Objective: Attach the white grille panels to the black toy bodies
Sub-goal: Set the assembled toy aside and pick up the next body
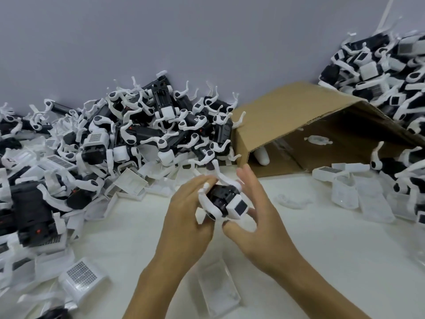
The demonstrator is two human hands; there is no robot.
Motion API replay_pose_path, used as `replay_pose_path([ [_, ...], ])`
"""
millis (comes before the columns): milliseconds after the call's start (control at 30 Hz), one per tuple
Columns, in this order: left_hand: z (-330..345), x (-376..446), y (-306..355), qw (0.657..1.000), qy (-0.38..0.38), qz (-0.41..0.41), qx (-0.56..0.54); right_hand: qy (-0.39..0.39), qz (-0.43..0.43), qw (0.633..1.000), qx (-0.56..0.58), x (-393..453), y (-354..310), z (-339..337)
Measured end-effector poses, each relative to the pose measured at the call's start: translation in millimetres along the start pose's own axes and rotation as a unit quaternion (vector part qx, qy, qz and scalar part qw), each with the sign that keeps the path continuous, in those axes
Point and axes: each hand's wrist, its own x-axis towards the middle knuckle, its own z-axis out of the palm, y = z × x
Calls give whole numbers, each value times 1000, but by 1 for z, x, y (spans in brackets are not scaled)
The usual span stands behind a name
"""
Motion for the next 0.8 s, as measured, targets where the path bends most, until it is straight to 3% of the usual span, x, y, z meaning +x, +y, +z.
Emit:
replay_pose_path([
  [167, 3, -2, -7, 991, 16, 83, 107, 14, -38, 998, -42, -7, -3, 2],
  [267, 5, -3, -10, 983, 9, 116, 143, 60, -26, 996, -58, -7, -5, 4],
  [433, 9, -4, -5, 986, 3, 115, 117, 129, -39, 989, -62, -5, -2, -1],
  [633, 7, -5, -4, 985, 17, 112, 129, 86, -19, 995, -37, -6, -2, 1],
  [800, 12, -5, -1, 985, 65, 119, 107, 161, 37, 986, 37, -3, -7, -4],
])
